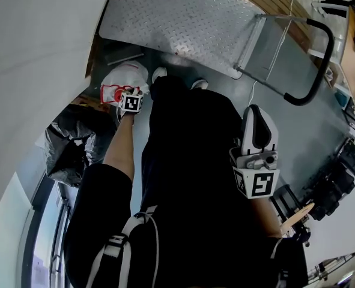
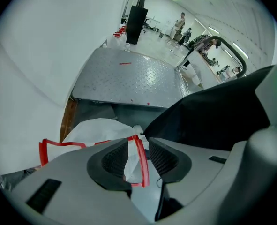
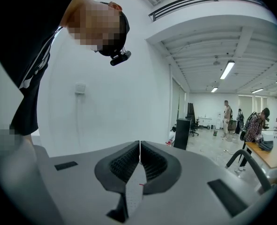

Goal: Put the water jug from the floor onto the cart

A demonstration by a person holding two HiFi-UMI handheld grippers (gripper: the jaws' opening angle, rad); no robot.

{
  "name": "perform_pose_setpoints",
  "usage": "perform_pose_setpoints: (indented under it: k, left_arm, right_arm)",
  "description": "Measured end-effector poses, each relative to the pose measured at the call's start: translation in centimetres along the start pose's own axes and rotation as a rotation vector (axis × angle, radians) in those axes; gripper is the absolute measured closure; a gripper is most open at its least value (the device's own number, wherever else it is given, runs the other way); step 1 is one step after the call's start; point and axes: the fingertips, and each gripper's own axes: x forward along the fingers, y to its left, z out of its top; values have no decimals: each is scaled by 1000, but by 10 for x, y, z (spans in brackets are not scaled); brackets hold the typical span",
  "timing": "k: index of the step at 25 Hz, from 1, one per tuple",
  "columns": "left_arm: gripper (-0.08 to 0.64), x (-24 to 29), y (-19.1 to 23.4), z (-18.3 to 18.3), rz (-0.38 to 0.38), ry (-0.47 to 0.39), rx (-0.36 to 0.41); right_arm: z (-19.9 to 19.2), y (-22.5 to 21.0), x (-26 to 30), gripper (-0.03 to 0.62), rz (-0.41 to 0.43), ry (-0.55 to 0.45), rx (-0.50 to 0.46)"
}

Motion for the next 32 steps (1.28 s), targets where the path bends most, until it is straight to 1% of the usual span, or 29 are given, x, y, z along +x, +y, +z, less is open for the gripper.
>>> perform_pose_setpoints:
  k: [3, 5, 9, 11, 14, 15, 17, 19, 21, 24, 27, 29, 32]
  left_arm:
    - [412, 18, -3, -3, -18, 13, 40]
    - [413, 26, -2, -1, -10, 1, 67]
    - [413, 33, -3, -11, 12, 58, 58]
    - [413, 37, 0, -14, 21, 81, 41]
    - [413, 49, 0, -23, -8, 129, -35]
    - [415, 52, -1, -22, -16, 136, -47]
    - [466, 54, -1, -19, -12, 151, -31]
    - [519, 50, -1, -14, -4, 153, 10]
    - [522, 46, -3, -15, -21, 163, 13]
    - [523, 41, -4, -22, -59, 186, -24]
    - [523, 32, -5, -23, -87, 190, -52]
    - [523, 24, 0, -24, -81, 192, -88]
    - [529, 12, 10, -35, -50, 217, -169]
  right_arm:
    - [-7, -3, 5, 572, -9, -1, -11]
    - [-13, -3, 8, 572, -14, 1, -8]
    - [-19, -5, 9, 572, -30, 8, 5]
    - [-22, -5, 11, 572, -35, 11, 8]
    - [-31, -2, 16, 572, -30, 28, 26]
    - [-34, -1, 17, 572, -28, 34, 31]
    - [-35, -2, 18, 572, -28, 39, 38]
    - [-35, -4, 18, 572, -29, 39, 45]
    - [-36, -5, 17, 572, -32, 43, 49]
    - [-33, -8, 14, 573, -44, 34, 57]
    - [-30, -8, 13, 572, -54, 24, 67]
    - [-27, -10, 12, 572, -65, 15, 84]
    - [-28, -14, 7, 573, -79, 20, 105]
